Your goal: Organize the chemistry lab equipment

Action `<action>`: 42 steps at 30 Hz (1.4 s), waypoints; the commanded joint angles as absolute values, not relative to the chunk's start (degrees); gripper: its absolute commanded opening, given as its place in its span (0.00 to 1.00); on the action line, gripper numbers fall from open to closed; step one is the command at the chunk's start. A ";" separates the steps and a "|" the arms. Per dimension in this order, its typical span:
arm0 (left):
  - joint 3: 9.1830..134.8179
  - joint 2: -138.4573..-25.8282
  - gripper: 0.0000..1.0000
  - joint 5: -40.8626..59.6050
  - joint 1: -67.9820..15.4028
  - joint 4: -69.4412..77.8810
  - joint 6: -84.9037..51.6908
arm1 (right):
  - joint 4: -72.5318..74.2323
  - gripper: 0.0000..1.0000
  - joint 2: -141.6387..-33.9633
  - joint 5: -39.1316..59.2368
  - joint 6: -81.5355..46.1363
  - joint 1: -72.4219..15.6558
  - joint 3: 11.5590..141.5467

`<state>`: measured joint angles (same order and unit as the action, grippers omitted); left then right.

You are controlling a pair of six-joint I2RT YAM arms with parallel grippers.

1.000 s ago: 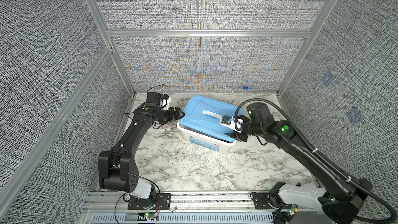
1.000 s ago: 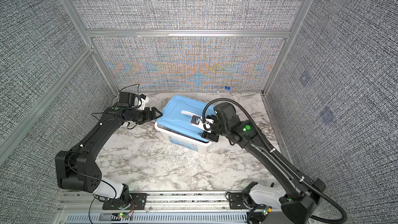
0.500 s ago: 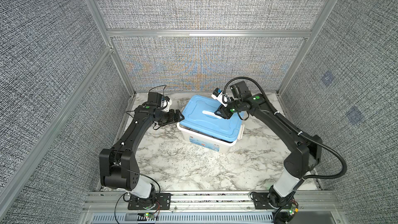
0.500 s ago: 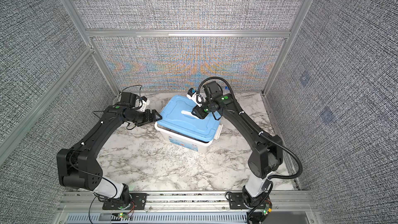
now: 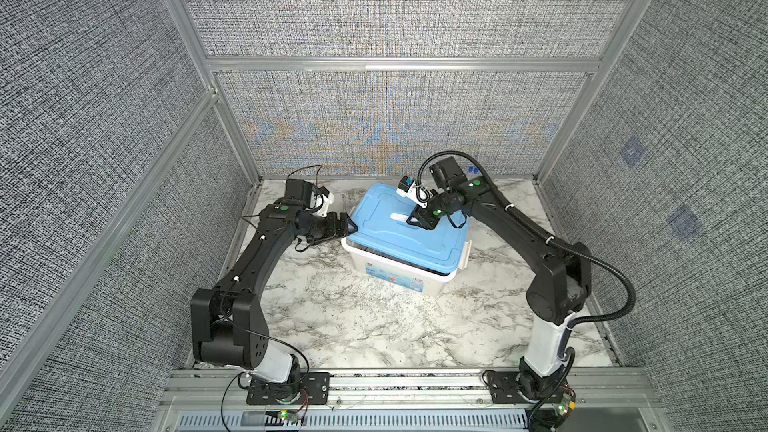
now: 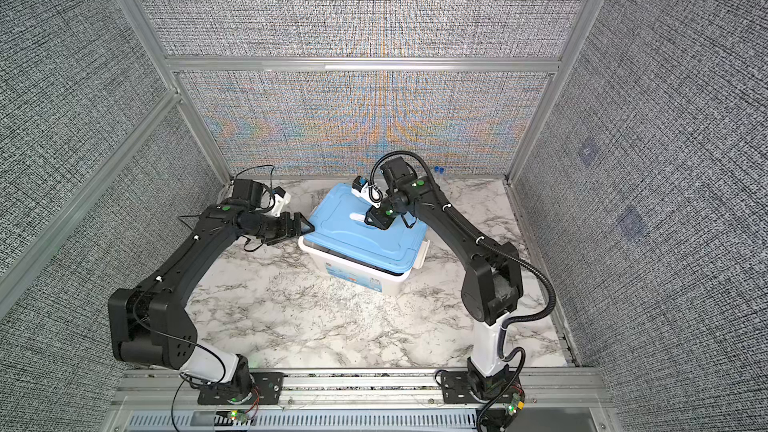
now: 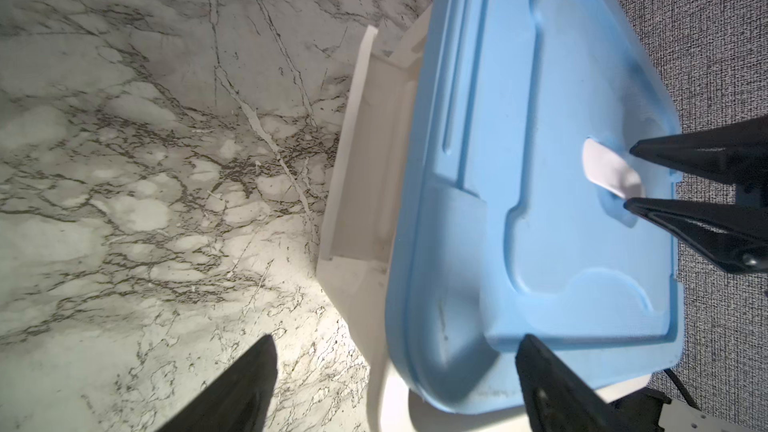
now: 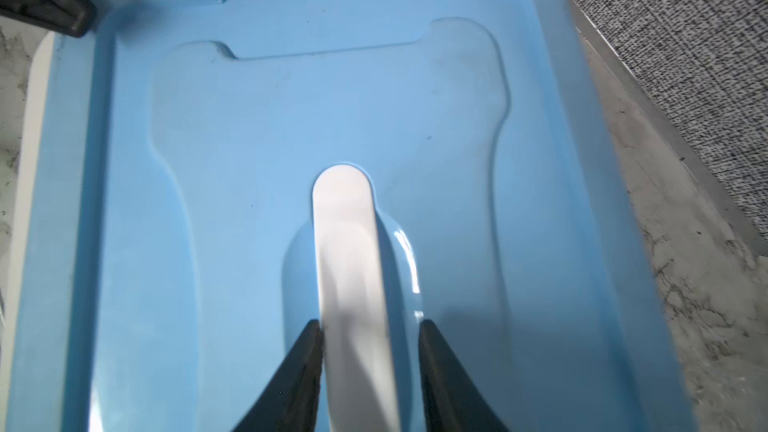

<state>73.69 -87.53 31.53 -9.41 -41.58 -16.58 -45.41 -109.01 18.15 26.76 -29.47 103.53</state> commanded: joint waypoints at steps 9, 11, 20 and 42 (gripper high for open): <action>73.87 -88.02 0.91 29.82 -9.41 -42.15 -16.47 | -49.83 0.29 -110.93 17.31 28.87 -30.50 105.49; 73.92 -87.67 0.91 29.66 -9.42 -42.38 -16.36 | -50.52 0.27 -111.02 17.31 28.42 -30.83 106.23; 73.58 -86.74 0.91 29.52 -9.35 -42.39 -16.57 | -50.80 0.20 -109.69 17.41 26.19 -32.82 106.18; 72.23 -86.35 0.89 27.56 -9.28 -42.84 -16.49 | -48.26 0.31 -105.65 12.57 21.97 -35.19 100.11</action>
